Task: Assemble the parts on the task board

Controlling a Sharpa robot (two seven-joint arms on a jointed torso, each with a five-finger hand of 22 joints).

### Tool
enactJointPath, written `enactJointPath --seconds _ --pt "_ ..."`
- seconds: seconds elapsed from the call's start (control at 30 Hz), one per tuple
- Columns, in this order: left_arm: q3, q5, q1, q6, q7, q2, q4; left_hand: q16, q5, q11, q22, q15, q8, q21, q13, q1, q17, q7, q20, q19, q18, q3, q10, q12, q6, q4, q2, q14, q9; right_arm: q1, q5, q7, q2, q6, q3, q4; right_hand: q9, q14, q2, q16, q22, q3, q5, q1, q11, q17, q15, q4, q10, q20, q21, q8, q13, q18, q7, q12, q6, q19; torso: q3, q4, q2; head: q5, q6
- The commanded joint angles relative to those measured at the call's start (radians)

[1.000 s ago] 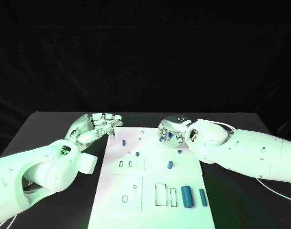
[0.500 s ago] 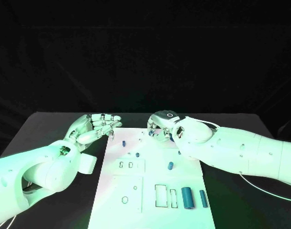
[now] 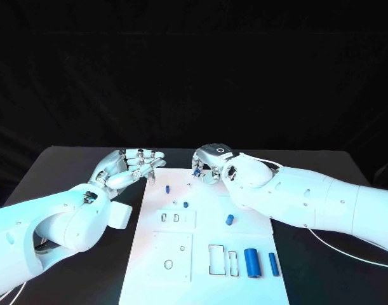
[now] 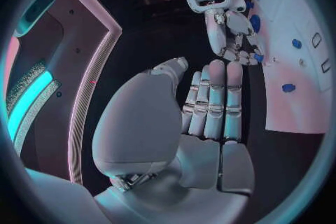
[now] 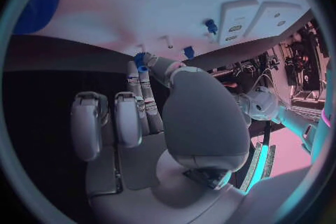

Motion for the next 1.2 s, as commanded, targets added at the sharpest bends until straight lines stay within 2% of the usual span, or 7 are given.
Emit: enactJointPath --seconds 0.03,0.17,0.27,0.67,1.0,1.13,1.2 --pt "0.001 -0.004 0.004 0.015 0.004 0.004 0.001 0.005 -0.004 0.0 0.001 0.001 0.005 0.007 0.001 0.009 0.001 0.002 0.003 -0.004 -0.002 0.006 -0.008 0.004 -0.006 -0.002 -0.001 -0.006 0.002 -0.001 -0.017 0.002 0.009 -0.004 0.0 -0.016 0.007 0.053 0.009 0.004 0.097 0.0 0.003 -0.003 -0.016 0.0 -0.008 -0.005 0.015 -0.001 0.006 0.003 -0.001 -0.007 -0.002 0.002 -0.004 0.021 -0.0031 0.0057 0.003 -0.003 0.001" --pt "0.001 -0.004 0.005 0.016 0.003 0.005 0.001 0.005 -0.004 0.0 0.001 0.001 0.005 0.007 0.001 0.009 0.001 0.002 0.003 -0.004 -0.002 0.006 -0.008 0.004 -0.006 -0.002 -0.001 -0.006 0.002 -0.003 -0.016 0.006 0.017 -0.001 0.0 -0.025 0.008 0.053 0.007 0.005 0.098 0.0 0.003 -0.006 -0.016 0.0 -0.008 -0.005 0.014 0.0 0.007 0.003 -0.002 -0.008 -0.001 0.002 -0.006 0.021 -0.0041 0.0063 0.003 -0.003 0.0" --pt "0.001 -0.004 0.007 0.016 0.003 0.006 0.001 0.005 -0.004 0.001 0.001 0.001 0.005 0.008 0.001 0.009 0.001 0.002 0.003 -0.004 -0.002 0.007 -0.008 0.004 -0.007 -0.003 -0.001 -0.007 0.002 -0.005 -0.016 0.009 0.022 0.001 0.0 -0.031 0.008 0.053 0.007 0.005 0.098 0.0 0.003 -0.006 -0.016 0.0 -0.008 -0.005 0.014 0.0 0.007 0.003 -0.002 -0.008 -0.001 0.002 -0.006 0.021 -0.0032 0.0039 0.004 0.0 0.0" --pt "0.001 -0.004 0.012 0.017 0.002 0.009 -0.001 0.006 -0.004 0.001 0.001 0.001 0.005 0.008 0.001 0.009 0.001 0.002 0.003 -0.006 -0.002 0.008 -0.009 0.004 -0.008 -0.003 -0.002 -0.007 0.002 -0.009 -0.015 0.003 0.034 0.029 -0.001 -0.037 0.009 0.053 0.004 0.006 0.098 0.002 0.004 -0.009 -0.015 0.0 -0.007 -0.006 0.009 0.0 0.006 0.001 -0.003 -0.007 0.0 0.002 -0.011 0.021 -0.0037 0.0036 0.004 0.005 -0.004" --pt "0.001 -0.005 0.015 0.018 0.002 0.01 -0.002 0.006 -0.004 0.002 0.002 0.001 0.005 0.009 0.001 0.009 0.001 0.003 0.003 -0.006 -0.002 0.008 -0.01 0.003 -0.009 -0.003 -0.002 -0.008 0.002 -0.01 -0.015 0.004 0.045 0.033 -0.003 -0.056 0.013 0.051 -0.008 0.005 0.081 0.006 0.003 -0.023 -0.008 -0.007 -0.001 -0.009 -0.008 0.004 -0.006 -0.005 -0.007 -0.003 0.006 0.001 -0.027 0.01 -0.0039 0.0036 0.005 0.007 0.0" --pt "0.001 -0.004 0.016 0.019 0.001 0.01 -0.002 0.007 -0.004 0.002 0.002 0.002 0.005 0.01 0.001 0.008 0.001 0.004 0.004 -0.007 -0.002 0.009 -0.011 0.003 -0.01 -0.003 -0.003 -0.008 0.003 -0.01 -0.014 0.004 0.051 0.029 -0.003 -0.066 0.016 0.03 -0.032 -0.034 -0.023 0.015 0.003 -0.041 0.009 -0.072 0.013 -0.009 -0.077 0.017 -0.086 -0.017 -0.026 0.021 0.018 0.001 -0.05 -0.053 -0.0036 0.004 0.006 0.007 0.0" --pt "0.001 -0.004 0.016 0.02 0.001 0.01 -0.002 0.007 -0.004 0.002 0.002 0.002 0.004 0.01 0.001 0.008 0.001 0.004 0.004 -0.007 -0.002 0.009 -0.011 0.003 -0.01 -0.003 -0.003 -0.008 0.003 -0.01 -0.014 0.004 0.053 0.026 -0.003 -0.069 0.017 0.025 -0.043 -0.043 -0.041 0.015 0.003 -0.048 0.015 -0.088 0.017 -0.009 -0.099 0.021 -0.101 -0.021 -0.032 0.025 0.021 0.001 -0.057 -0.063 -0.0038 0.0042 0.006 0.007 0.0"
